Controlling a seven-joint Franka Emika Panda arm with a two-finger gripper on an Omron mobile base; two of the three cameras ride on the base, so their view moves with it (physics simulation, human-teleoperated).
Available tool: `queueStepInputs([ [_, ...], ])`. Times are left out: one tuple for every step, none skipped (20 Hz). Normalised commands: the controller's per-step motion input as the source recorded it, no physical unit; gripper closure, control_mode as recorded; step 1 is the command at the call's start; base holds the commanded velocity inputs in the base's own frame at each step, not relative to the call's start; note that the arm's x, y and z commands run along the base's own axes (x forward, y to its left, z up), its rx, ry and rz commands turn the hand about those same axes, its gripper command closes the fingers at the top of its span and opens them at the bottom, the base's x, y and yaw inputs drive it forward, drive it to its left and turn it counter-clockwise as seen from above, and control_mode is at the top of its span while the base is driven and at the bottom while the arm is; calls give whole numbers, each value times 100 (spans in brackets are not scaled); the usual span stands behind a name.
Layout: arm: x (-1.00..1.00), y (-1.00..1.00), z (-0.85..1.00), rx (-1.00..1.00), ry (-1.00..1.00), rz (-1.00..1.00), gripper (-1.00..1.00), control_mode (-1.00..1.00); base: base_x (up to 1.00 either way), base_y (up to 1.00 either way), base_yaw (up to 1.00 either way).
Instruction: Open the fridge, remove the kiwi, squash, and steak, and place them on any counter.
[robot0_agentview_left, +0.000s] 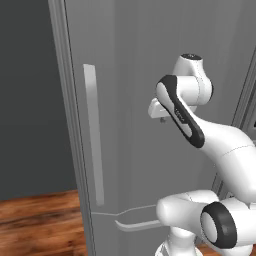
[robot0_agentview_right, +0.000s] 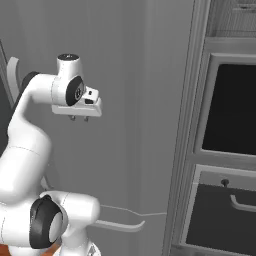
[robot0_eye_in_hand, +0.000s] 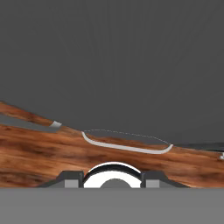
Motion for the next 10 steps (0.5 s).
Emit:
queueStepInputs([
  [0, 0, 0, 0, 0, 0, -100, 100, 0, 0, 0],
  [0, 0, 0, 0, 0, 0, -100, 100, 0, 0, 0],
  [0, 0, 0, 0, 0, 0, -100, 100, 0, 0, 0],
  [0, 0, 0, 0, 0, 0, -100, 100, 0, 0, 0],
  [0, 0, 0, 0, 0, 0, -100, 100, -2, 0, 0],
  [0, 0, 0, 0, 0, 0, -100, 100, -13, 0, 0],
  [0, 0, 0, 0, 0, 0, -100, 100, -54, 6, 0],
  [0, 0, 0, 0, 0, 0, -100, 100, -65, 3, 0],
  [0, 0, 0, 0, 0, 0, -100, 100, -69, 2, 0],
  [0, 0, 0, 0, 0, 0, -100, 100, -56, 9, 0],
])
